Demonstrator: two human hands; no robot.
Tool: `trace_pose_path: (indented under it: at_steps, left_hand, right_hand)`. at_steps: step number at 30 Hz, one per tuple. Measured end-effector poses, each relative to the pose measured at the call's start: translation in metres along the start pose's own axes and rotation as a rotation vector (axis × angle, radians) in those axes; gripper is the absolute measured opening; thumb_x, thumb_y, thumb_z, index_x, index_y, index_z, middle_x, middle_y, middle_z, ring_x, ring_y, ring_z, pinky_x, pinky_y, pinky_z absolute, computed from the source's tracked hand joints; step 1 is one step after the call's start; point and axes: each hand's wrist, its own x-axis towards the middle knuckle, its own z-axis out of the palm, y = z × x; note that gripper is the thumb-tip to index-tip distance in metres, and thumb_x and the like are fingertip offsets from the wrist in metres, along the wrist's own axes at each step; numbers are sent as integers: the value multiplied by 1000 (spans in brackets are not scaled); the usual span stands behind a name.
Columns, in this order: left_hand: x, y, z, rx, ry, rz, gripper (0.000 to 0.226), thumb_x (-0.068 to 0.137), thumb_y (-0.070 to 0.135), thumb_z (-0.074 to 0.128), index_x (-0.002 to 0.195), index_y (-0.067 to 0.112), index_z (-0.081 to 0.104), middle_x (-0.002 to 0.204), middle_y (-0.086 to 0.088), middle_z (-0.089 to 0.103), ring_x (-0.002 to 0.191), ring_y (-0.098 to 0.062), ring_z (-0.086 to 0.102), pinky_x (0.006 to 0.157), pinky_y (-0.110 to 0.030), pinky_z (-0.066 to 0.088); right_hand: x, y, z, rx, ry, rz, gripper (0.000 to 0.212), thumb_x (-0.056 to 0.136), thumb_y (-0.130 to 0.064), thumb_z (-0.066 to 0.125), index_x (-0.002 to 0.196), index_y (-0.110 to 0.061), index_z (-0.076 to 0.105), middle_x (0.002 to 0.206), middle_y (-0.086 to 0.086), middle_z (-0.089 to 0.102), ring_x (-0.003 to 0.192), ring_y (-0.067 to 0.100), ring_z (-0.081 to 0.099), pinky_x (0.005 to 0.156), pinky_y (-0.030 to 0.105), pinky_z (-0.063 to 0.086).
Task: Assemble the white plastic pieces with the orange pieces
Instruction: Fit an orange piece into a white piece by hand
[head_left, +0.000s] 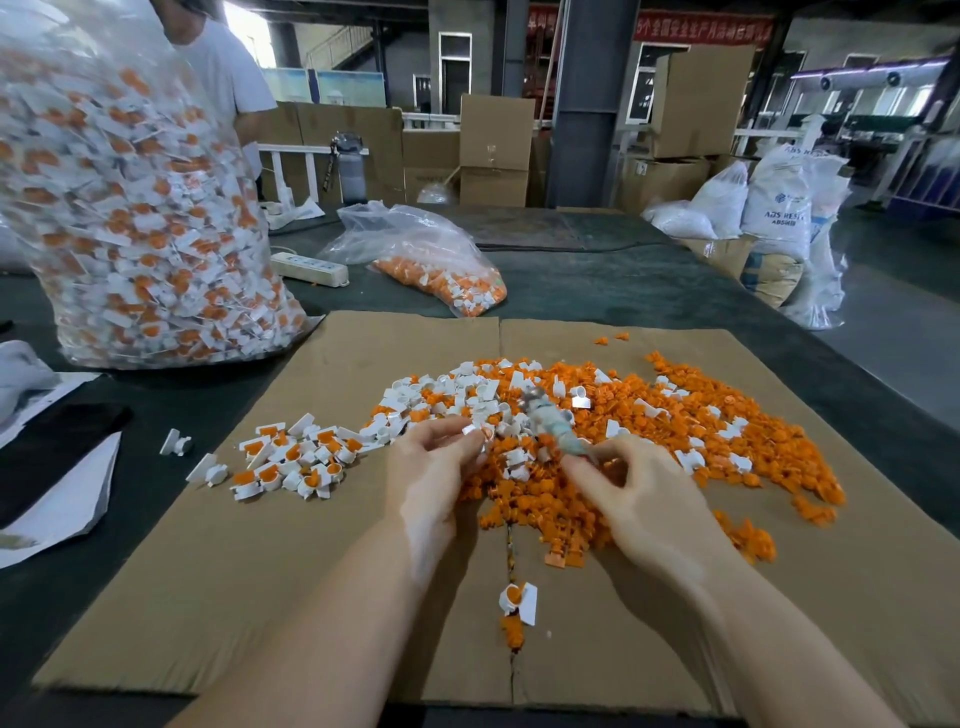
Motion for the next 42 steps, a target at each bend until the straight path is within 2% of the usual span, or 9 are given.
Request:
trace_pose_path:
  at_steps: [4,8,13,16,20,26,29,35,42]
  left_hand:
    - [-8,-12,-12,338,-32,230,16,86,8,65,97,18,70,81,1,69,74,-9,65,73,-23,54]
    - [-15,-15,-11,438,-62,345,23,87,9,64,95,30,66,83,11,68,76,3,63,63,-1,43]
    - [-17,-15,-10,454,-64,369,21,88,10,63,101,26,67,86,12,67,78,3,63,64,0,43]
    - [-16,-16,-10,475,-82,378,19,87,11,64,102,24,68,87,9,68,79,3,62,65,-1,43]
    - [-18,-14,-10,447,-136,388,18,86,7,64,96,20,70,90,3,71,84,-3,65,74,-11,50]
    - [-21,-13,-14,512,-310,386,42,79,-14,61,99,22,65,90,6,67,77,4,61,69,-9,48]
    - [-20,-16,-12,619,-313,423,37,78,-3,70,106,22,65,92,6,66,83,-6,61,76,-16,51]
    - [-19,-17,-13,673,-268,465,32,79,4,71,104,24,65,86,14,62,75,4,57,70,-8,46]
    - [-22,-19,-12,763,-287,498,31,80,8,71,105,27,65,103,8,66,98,-7,60,89,-22,48]
  right_hand:
    - [10,24,-1,-300,212,62,44,88,-52,52,111,-16,56,101,0,54,92,15,50,70,25,41]
    - [15,40,3,-523,224,63,50,87,-56,49,116,-16,55,110,3,55,106,20,51,88,32,43]
    - [12,39,5,-744,235,72,56,87,-60,43,125,-19,54,126,7,54,120,26,46,103,42,30]
    - [10,23,15,-501,355,-217,39,85,-33,64,118,-13,62,115,11,62,109,29,57,95,49,40]
    - [3,-7,41,-218,274,-569,22,77,0,72,97,-10,72,89,6,69,83,24,64,73,40,56]
    - [1,-4,52,-18,301,-511,8,77,0,71,79,-7,70,78,2,66,78,20,62,70,31,53]
    - [-2,-3,53,-22,347,-519,8,77,-1,72,82,-7,71,80,2,67,79,18,63,74,21,47]
    - [-5,0,53,-9,396,-499,12,77,-2,73,88,-7,71,83,3,67,82,18,63,78,21,48]
    - [-4,-1,53,-3,346,-509,6,79,-5,71,79,-9,68,79,0,63,79,15,58,73,19,44]
